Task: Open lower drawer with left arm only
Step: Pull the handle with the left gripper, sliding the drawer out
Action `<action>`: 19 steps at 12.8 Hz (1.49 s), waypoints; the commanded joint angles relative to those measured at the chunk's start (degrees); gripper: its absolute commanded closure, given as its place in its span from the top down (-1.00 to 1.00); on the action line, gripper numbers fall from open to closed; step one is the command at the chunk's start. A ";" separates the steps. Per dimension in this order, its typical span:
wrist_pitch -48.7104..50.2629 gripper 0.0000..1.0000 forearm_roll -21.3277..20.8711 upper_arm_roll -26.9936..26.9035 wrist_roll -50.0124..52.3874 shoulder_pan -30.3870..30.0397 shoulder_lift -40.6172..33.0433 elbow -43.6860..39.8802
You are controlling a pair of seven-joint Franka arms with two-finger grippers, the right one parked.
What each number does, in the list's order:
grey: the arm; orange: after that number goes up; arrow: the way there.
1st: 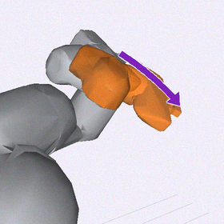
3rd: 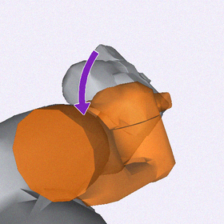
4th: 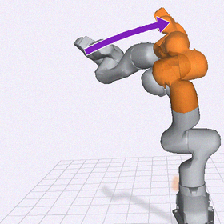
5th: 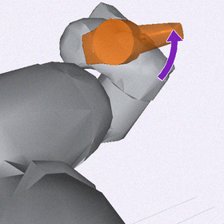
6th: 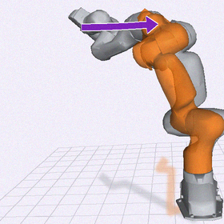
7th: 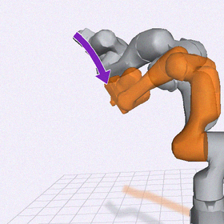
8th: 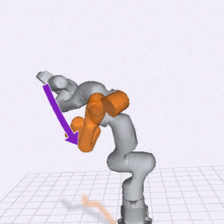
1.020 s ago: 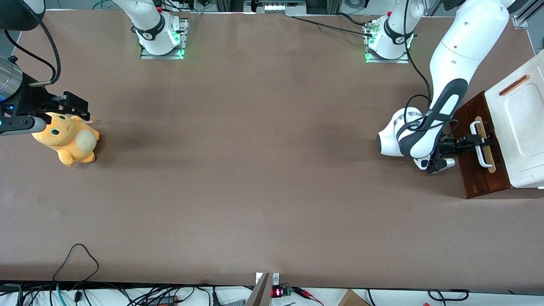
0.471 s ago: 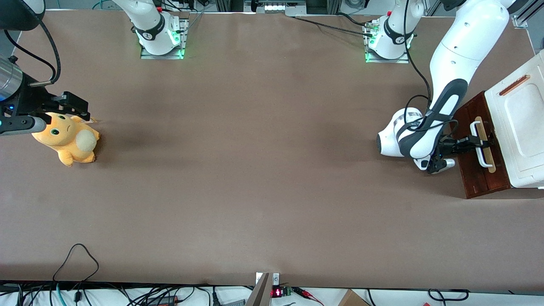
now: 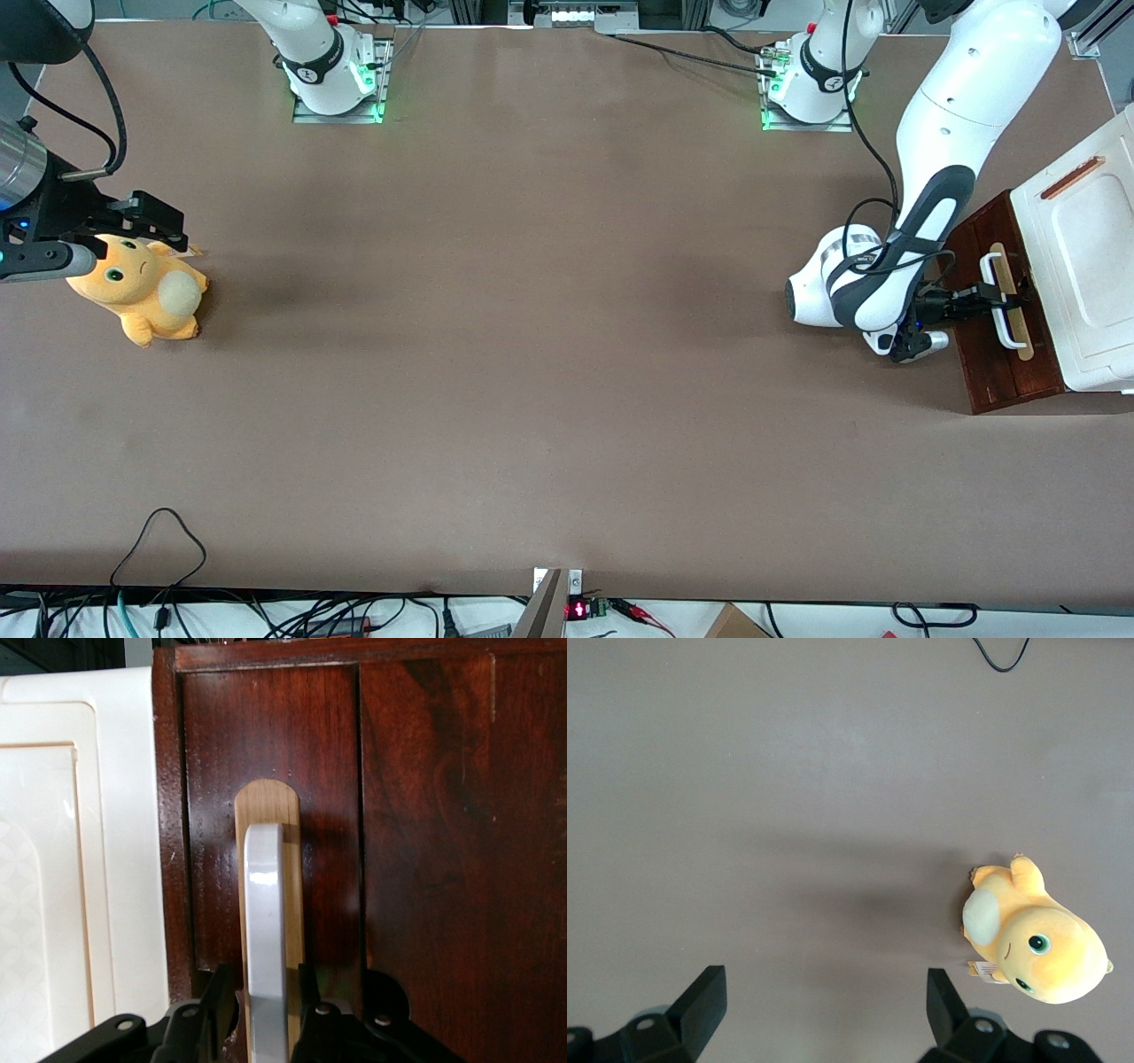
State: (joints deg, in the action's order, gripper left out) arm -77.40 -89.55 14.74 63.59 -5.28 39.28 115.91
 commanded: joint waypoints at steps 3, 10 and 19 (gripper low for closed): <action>0.59 -0.44 -1.59 0.20 0.13 -0.44 0.98 -1.21; 0.59 -0.63 -2.82 0.20 0.13 -1.05 0.98 -1.12; 0.94 -0.91 -2.82 0.90 0.40 -0.44 0.72 -1.21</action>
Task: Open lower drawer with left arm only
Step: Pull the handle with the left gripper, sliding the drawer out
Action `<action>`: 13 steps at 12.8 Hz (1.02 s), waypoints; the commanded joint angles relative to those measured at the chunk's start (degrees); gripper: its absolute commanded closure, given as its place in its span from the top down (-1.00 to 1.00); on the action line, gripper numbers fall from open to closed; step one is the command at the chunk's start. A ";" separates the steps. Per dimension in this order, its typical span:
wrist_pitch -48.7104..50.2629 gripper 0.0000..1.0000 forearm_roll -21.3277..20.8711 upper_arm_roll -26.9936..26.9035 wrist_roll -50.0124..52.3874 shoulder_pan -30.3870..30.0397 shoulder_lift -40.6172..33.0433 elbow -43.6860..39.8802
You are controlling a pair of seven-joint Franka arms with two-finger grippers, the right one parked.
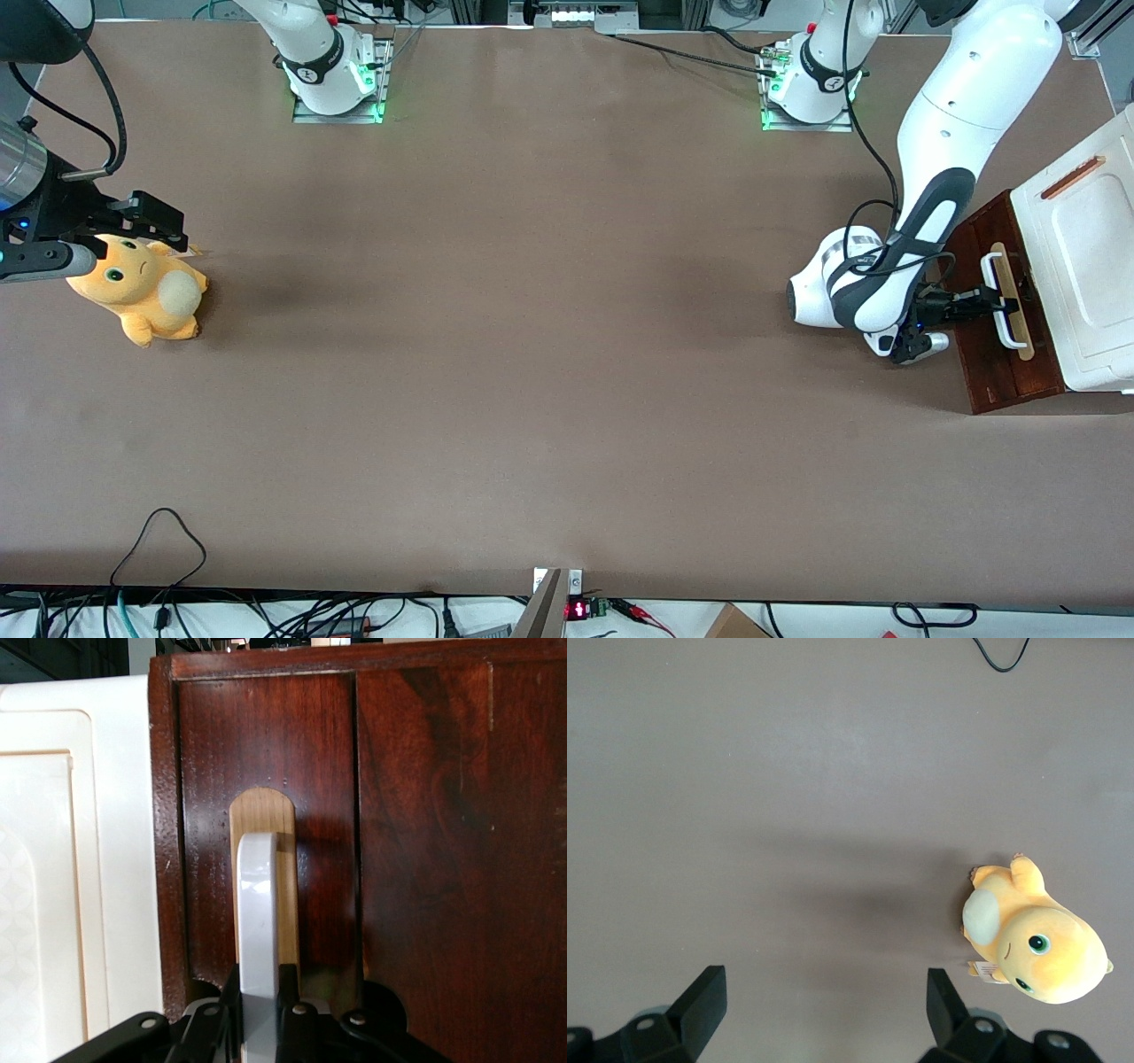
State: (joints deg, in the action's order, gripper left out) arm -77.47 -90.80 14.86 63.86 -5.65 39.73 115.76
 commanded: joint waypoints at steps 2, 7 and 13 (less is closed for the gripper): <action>1.18 -0.96 -1.58 2.09 0.65 0.63 0.26 -0.98; 5.56 -0.96 -0.70 7.89 1.88 4.32 0.26 -0.98; 7.24 -0.28 -0.52 8.87 1.97 5.65 0.79 -0.98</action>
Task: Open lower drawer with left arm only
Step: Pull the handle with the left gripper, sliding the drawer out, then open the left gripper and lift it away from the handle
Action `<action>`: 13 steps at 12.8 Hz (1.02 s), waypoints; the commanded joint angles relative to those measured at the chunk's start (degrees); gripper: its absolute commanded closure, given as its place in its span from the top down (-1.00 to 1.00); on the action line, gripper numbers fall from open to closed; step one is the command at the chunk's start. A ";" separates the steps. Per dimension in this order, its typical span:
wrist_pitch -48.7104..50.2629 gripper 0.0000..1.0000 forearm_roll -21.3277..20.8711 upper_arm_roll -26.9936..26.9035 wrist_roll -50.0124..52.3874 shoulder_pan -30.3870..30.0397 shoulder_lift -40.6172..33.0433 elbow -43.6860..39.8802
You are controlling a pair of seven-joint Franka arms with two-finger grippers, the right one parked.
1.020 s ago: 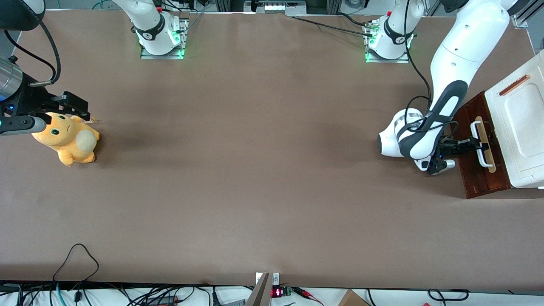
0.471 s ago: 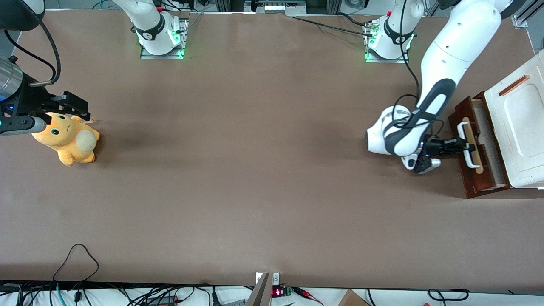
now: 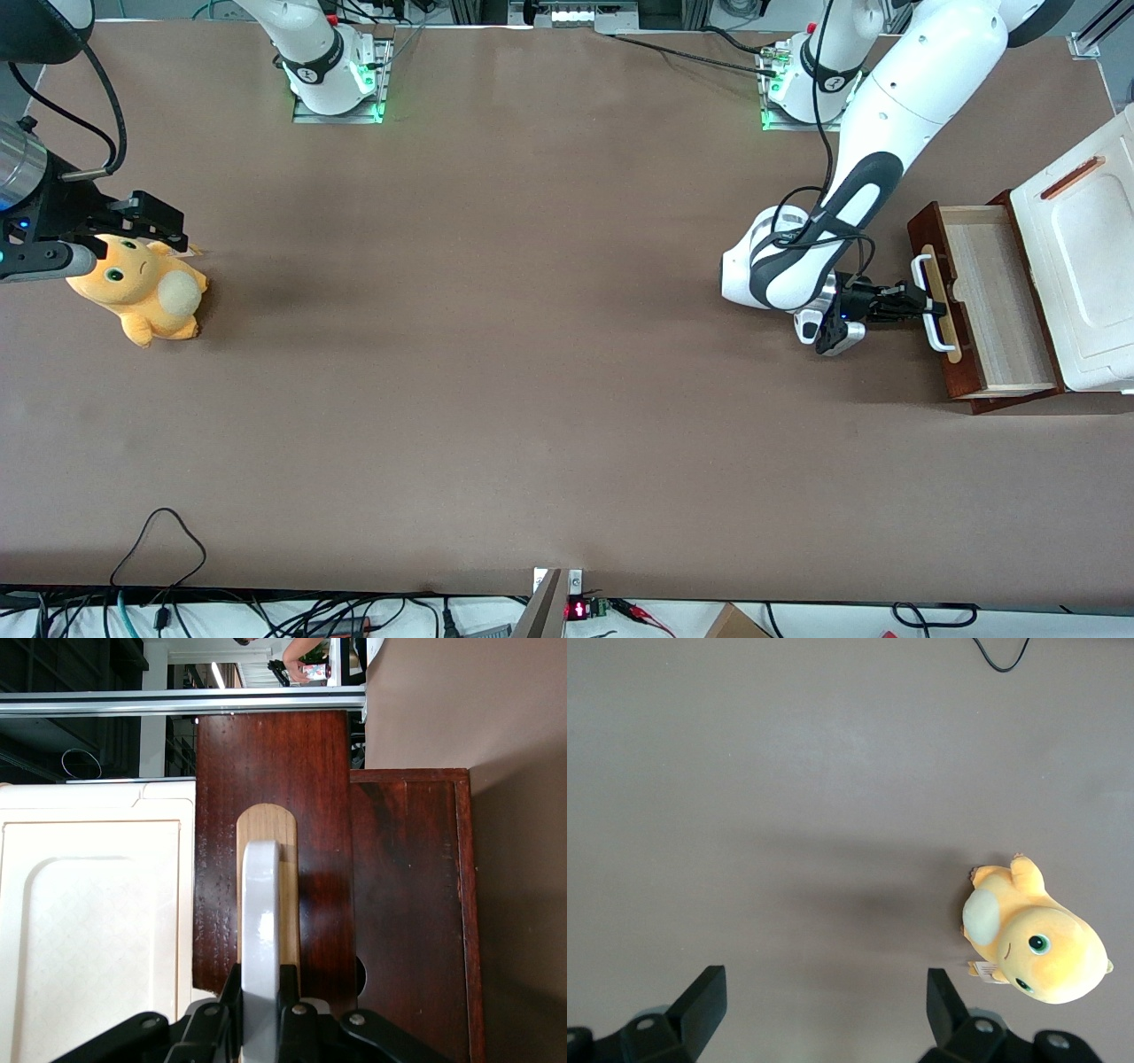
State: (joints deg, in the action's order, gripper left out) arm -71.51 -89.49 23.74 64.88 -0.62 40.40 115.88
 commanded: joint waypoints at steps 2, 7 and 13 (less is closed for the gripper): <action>1.02 0.98 -1.83 -0.01 -0.28 0.62 0.12 -1.01; -4.23 0.99 7.36 0.60 -2.72 0.62 -3.73 -4.68; -19.53 1.00 37.15 1.31 -16.71 -0.09 -19.27 -9.53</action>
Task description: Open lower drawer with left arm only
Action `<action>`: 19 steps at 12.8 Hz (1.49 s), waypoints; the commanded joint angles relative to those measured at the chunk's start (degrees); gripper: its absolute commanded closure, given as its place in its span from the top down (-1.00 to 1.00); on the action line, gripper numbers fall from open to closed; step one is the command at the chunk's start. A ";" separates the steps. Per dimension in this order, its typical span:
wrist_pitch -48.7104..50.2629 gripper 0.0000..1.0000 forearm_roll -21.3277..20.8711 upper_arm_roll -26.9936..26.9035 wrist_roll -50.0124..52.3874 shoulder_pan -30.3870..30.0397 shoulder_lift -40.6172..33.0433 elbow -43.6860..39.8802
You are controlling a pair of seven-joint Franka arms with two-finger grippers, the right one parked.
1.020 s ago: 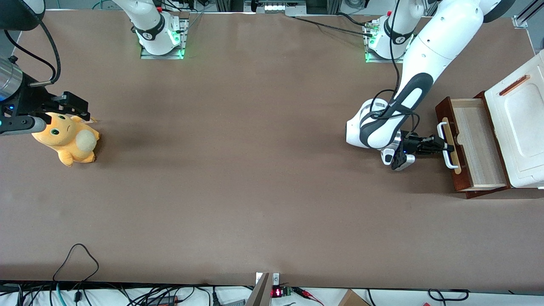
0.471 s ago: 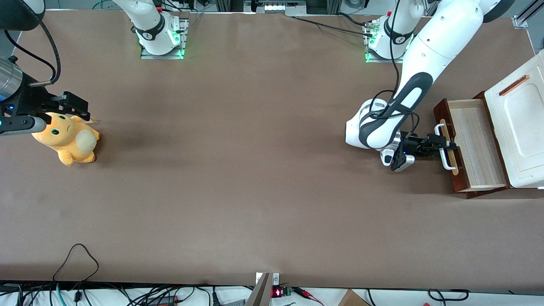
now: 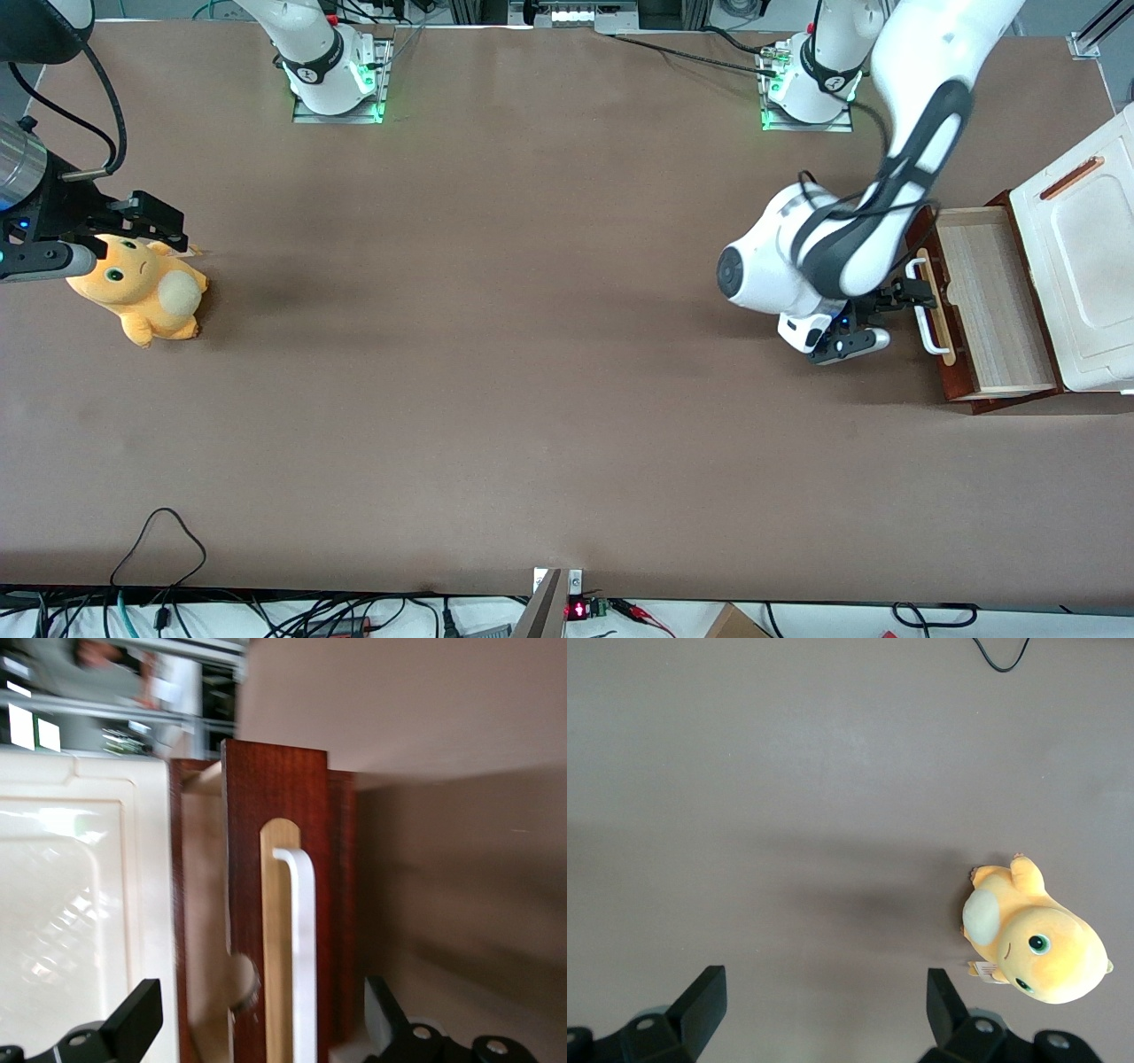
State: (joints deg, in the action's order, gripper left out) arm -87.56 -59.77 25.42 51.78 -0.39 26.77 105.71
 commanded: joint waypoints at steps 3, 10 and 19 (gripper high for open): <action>-3.67 1.00 24.47 -2.90 -17.11 -0.22 -13.31 -3.73; -3.93 1.00 58.18 -29.35 -41.38 8.29 -25.80 -7.80; -4.63 1.00 60.21 -31.75 -49.05 8.66 -26.60 -8.24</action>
State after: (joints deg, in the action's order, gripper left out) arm -91.75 -0.93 -5.40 4.24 7.60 0.85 97.36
